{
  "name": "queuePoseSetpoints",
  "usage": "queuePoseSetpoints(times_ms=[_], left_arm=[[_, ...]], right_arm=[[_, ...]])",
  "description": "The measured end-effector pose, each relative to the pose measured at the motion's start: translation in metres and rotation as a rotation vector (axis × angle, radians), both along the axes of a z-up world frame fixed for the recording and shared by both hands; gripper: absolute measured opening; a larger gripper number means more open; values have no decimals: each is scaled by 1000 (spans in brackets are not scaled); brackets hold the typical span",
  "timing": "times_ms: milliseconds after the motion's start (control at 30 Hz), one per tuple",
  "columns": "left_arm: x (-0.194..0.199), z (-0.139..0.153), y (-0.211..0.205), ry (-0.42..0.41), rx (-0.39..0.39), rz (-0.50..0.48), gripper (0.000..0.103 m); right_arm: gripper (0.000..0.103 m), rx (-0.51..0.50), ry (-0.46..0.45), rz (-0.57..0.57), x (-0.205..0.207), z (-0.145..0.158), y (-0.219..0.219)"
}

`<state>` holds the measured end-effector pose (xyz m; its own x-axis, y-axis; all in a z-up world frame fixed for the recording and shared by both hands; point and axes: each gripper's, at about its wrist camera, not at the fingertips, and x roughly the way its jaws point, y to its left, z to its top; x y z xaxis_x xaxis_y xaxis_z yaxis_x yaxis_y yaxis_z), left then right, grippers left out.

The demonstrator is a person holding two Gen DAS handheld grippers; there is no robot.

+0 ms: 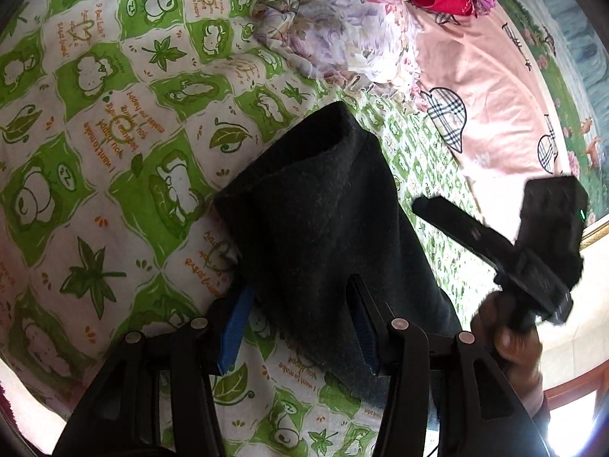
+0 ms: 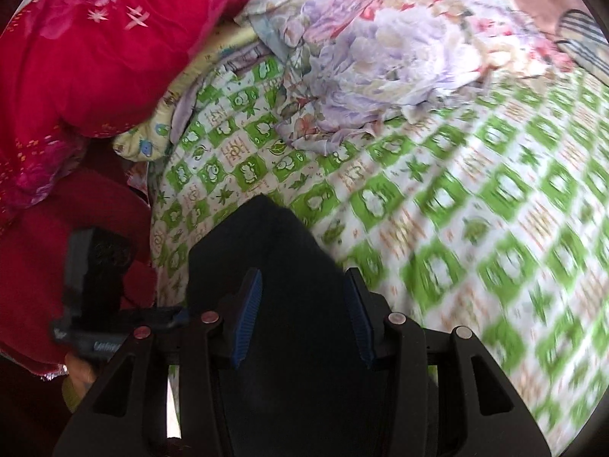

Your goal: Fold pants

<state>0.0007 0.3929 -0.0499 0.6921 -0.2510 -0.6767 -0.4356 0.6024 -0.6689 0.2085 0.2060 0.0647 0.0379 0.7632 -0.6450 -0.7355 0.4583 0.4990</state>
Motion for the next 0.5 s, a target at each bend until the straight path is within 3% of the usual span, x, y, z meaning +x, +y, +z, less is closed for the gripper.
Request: queuePoseSetpoints(times_ms=[267,333,500], left_arm=[[2,0,4,5,3,15,46],[4,1,5,22,29,23,33],[5,7,4,23,53,29,24]], right_arm=[[45,-50,37,97,10,-20,42],[29,-51,32,91,6,-21,42],[20,-26,-2,82,-5,-4,30]])
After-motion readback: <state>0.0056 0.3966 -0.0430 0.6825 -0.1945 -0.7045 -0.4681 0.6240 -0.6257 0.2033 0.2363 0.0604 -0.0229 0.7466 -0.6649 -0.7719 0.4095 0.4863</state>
